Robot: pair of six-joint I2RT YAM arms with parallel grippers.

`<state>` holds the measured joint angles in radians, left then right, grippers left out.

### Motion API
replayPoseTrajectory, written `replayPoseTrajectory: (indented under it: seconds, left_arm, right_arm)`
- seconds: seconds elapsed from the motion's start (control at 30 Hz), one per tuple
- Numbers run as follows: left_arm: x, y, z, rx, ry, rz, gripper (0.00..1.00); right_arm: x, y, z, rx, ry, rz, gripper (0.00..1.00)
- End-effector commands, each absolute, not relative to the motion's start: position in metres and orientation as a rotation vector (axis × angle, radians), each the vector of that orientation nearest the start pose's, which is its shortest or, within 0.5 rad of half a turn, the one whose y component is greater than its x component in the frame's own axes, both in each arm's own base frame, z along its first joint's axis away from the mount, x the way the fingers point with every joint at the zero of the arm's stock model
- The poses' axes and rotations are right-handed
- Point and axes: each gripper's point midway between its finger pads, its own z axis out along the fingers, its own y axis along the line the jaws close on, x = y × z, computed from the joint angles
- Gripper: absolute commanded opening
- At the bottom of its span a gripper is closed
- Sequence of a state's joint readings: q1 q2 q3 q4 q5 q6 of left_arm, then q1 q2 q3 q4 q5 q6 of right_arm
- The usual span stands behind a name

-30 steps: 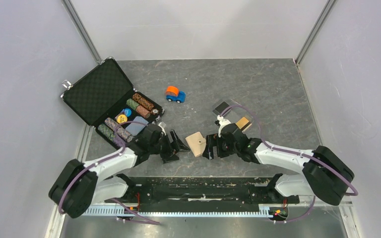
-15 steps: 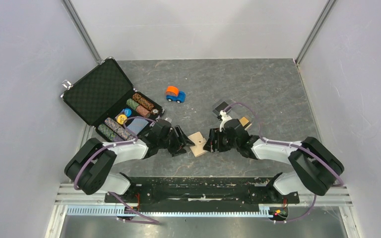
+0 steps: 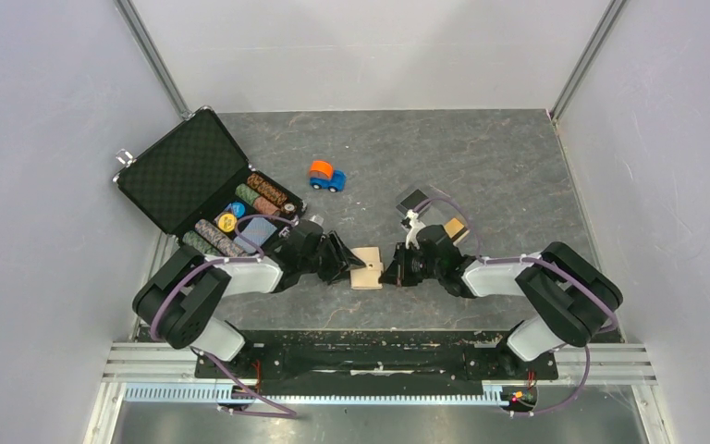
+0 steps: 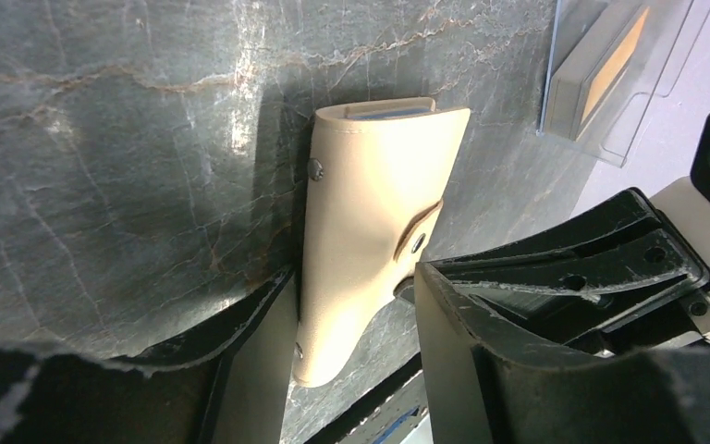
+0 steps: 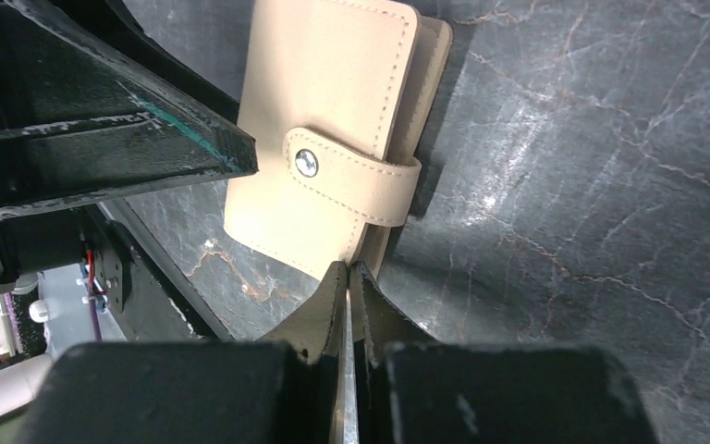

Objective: Put the credit cards into the card holder
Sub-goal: Pick up the card holder from the center of the board.

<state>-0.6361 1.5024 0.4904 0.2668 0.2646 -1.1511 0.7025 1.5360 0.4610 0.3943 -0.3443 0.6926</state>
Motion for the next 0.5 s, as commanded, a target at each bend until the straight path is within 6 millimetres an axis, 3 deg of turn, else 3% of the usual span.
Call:
replayPoseTrajectory:
  seconds: [0.0,0.2,0.47]
  left_arm:
    - [0.222,-0.272,0.040,-0.469,2.511,-1.158,0.55]
    - [0.207,-0.286,0.071,-0.290,2.458,-1.337,0.56]
    - [0.199,-0.288,0.089,-0.241,2.384,-1.435,0.51]
  right_arm:
    - [0.211,0.295,0.052,-0.236,2.331,1.170,0.00]
    - [0.210,0.292,0.068,-0.209,2.283,1.194,0.00]
    - [0.201,0.293,0.063,-0.206,2.298,1.246,0.00]
